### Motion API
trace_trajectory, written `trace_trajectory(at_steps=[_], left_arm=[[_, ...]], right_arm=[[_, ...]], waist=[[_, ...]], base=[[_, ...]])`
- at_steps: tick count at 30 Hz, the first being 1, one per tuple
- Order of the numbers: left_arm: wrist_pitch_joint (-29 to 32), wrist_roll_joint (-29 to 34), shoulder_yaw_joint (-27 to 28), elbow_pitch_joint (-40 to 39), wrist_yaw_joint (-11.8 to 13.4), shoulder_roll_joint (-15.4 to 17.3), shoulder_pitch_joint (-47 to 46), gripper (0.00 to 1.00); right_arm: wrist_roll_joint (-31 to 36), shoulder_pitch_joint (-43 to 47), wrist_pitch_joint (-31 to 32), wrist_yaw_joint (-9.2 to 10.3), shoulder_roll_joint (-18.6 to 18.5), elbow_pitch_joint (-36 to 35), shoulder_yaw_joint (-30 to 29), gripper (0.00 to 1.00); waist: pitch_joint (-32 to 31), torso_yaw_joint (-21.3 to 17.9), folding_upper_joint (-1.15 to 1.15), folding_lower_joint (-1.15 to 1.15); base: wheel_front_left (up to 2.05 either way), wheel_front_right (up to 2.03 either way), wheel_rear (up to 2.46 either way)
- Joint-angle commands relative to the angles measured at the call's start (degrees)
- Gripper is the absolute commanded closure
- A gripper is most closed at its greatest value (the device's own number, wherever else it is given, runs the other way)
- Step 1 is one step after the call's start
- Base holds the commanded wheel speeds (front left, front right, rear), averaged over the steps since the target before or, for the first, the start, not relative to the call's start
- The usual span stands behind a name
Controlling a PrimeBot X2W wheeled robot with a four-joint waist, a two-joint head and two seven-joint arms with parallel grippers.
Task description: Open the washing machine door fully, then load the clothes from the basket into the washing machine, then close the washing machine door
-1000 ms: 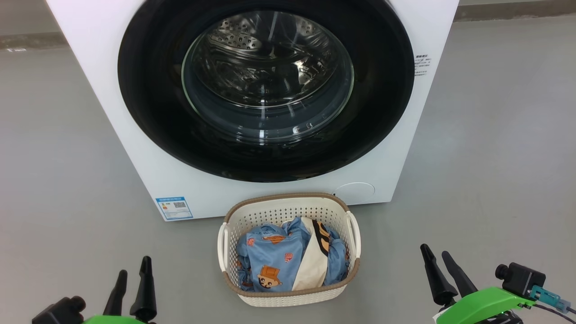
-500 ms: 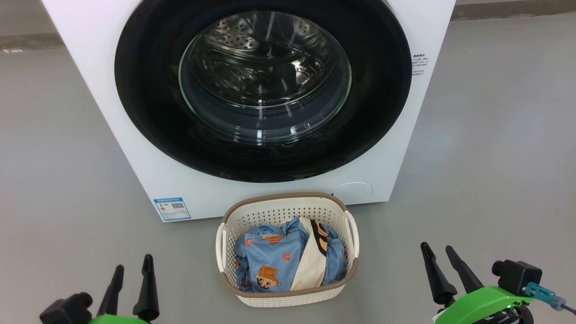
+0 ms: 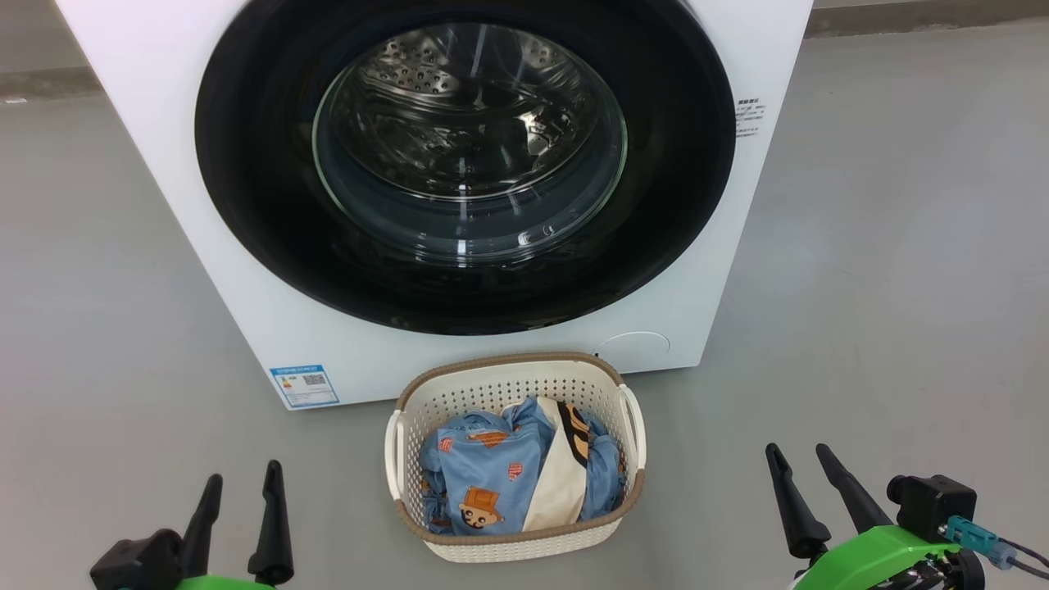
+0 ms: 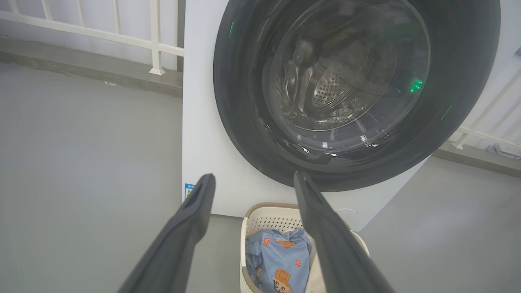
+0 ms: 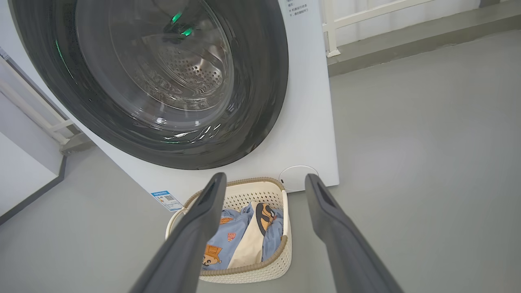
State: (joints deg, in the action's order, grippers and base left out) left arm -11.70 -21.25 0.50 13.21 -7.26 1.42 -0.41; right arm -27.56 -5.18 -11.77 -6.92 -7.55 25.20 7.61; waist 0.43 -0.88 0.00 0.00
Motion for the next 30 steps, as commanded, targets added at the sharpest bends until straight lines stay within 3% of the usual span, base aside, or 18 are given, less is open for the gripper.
trace_trajectory(at_steps=[1,15,30], left_arm=[[-1.0,1.8,1.6,-1.6,0.1,1.3,-1.8,0.00],[-3.3,10.2,1.9,-2.0,0.0,1.5,-1.9,0.00],[-3.3,8.2,2.5,-0.7,-0.1,1.5,-2.1,0.00]], right_arm=[[1.8,-0.8,-0.9,-0.51,-0.7,-1.0,1.2,0.00],[10.3,-0.7,-3.2,-0.57,-0.8,-1.3,0.4,0.00],[10.6,0.3,-3.2,-0.57,0.2,-2.9,-3.5,0.00]], waist=[[0.0,0.0,0.00,0.00],[0.1,-0.5,0.00,0.00],[0.1,-0.7,0.00,0.00]], base=[[0.00,0.00,0.00],[0.00,0.00,0.00],[0.00,0.00,0.00]])
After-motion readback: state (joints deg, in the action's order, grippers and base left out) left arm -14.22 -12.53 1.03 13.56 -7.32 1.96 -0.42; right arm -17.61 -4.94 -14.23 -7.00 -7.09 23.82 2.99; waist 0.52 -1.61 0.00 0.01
